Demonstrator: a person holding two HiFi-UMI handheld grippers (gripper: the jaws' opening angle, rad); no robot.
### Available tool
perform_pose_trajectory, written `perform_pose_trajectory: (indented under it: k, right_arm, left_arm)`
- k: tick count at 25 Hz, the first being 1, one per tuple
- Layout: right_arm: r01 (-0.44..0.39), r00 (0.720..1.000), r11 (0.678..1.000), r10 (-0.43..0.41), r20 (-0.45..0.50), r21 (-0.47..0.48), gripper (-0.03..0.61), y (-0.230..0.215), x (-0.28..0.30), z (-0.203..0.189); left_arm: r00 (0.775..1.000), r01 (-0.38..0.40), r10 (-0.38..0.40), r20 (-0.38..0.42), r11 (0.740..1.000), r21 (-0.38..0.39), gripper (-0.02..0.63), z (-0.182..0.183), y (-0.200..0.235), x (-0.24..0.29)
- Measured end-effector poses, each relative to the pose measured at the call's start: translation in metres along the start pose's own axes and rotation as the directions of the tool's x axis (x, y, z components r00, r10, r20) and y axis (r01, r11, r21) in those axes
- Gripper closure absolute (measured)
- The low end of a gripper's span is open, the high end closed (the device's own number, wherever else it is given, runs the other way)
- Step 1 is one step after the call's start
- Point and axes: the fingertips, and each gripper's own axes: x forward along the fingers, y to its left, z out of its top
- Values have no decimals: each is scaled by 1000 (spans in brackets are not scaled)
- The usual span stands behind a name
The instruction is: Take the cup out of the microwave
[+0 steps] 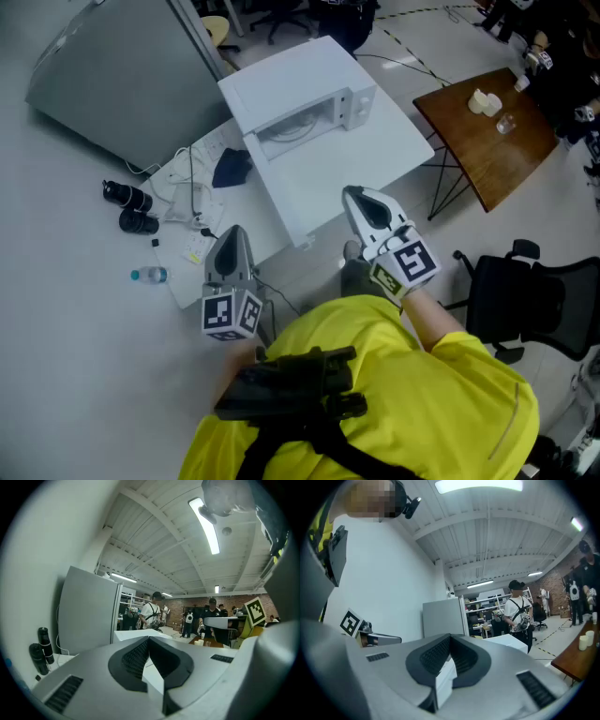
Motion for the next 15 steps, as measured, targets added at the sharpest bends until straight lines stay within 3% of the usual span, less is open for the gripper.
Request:
perform_pose_trajectory:
  k: [8, 14, 15]
  right_arm:
    - [-63, 997, 998, 63, -50, 0, 572, -122, 64, -4]
    - [-115, 980, 993, 116, -160, 15, 565, -182, 106, -53]
    - [-118, 976, 993, 118, -185, 13, 518, -188, 114, -69]
  left_arm:
    - [998, -57, 58, 9, 998, -41, 614, -4, -30, 128]
    - [990, -142, 142, -18, 988, -59, 614, -25, -39, 191]
    - [988, -152, 150, -28, 986, -64, 614, -31, -39, 197]
